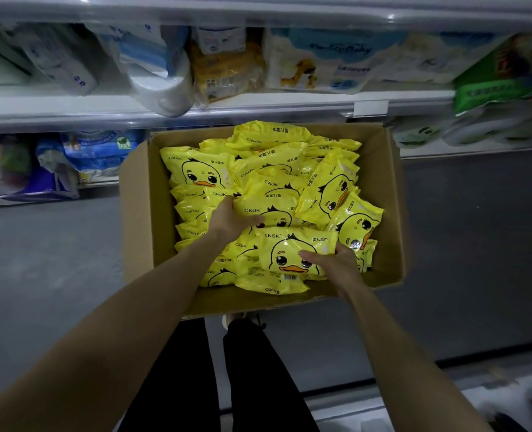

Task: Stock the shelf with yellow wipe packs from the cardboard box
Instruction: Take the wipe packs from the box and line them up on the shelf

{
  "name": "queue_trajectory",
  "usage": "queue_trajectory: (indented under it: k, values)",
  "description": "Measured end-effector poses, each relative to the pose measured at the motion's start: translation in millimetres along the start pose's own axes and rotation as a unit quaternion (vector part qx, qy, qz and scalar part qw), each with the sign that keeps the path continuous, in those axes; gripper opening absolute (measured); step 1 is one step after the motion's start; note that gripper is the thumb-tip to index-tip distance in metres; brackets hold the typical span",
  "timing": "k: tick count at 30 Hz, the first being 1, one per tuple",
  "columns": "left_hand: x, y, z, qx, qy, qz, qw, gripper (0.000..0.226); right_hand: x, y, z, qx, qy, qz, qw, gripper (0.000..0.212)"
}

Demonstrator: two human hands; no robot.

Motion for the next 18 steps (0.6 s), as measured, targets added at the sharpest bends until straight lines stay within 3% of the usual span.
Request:
queue_trajectory:
  k: [2, 5, 10, 12, 13, 16, 18]
  values:
    - [1.3, 1.0, 2.0, 0.008, -0.007, 0.013, 1.000, 0.070, 3.5, -1.5, 2.4, -0.002, 0.002, -0.011, 1.000, 0.032]
    - [4.2, -1.8, -2.3, 0.003, -0.008, 0.011, 1.000, 0.073, 3.6, -3.2, 1.1, -0.006, -0.004, -0.021, 1.000, 0.030]
    - [15.7, -34.0, -19.5, 0.010, 0.024, 0.010, 1.000, 0.058, -9.5, -2.1, -10.7, -0.032, -0.034, -0.026, 0.999, 0.030]
    - [25.1, -55.9, -26.2, 0.009, 0.035, 0.018, 0.999, 0.045, -19.1, 1.2, -15.6, -0.037, -0.037, -0.035, 0.998, 0.040]
    - [29.6, -67.6, -30.3, 0.018, 0.042, 0.014, 0.999, 0.049, -25.8, 3.5, -18.5, -0.039, -0.045, -0.040, 0.997, 0.051]
    - [51.7, -111.5, -52.1, 0.041, 0.075, 0.026, 0.996, 0.084, -57.7, 12.9, -40.5, -0.055, -0.083, -0.052, 0.994, 0.085]
    - [69.9, -141.2, -71.8, 0.067, 0.114, 0.030, 0.991, 0.094, -85.1, 18.2, -62.3, -0.060, -0.117, -0.055, 0.990, 0.103]
Point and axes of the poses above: each hand's wrist, its own z-axis towards the middle knuckle, its own y-axis out of the palm, x = y × z, the point moved 2 cm from there along z, towards the middle knuckle, and after that the axes turned 8 degrees about y, right-handed, at the moved point
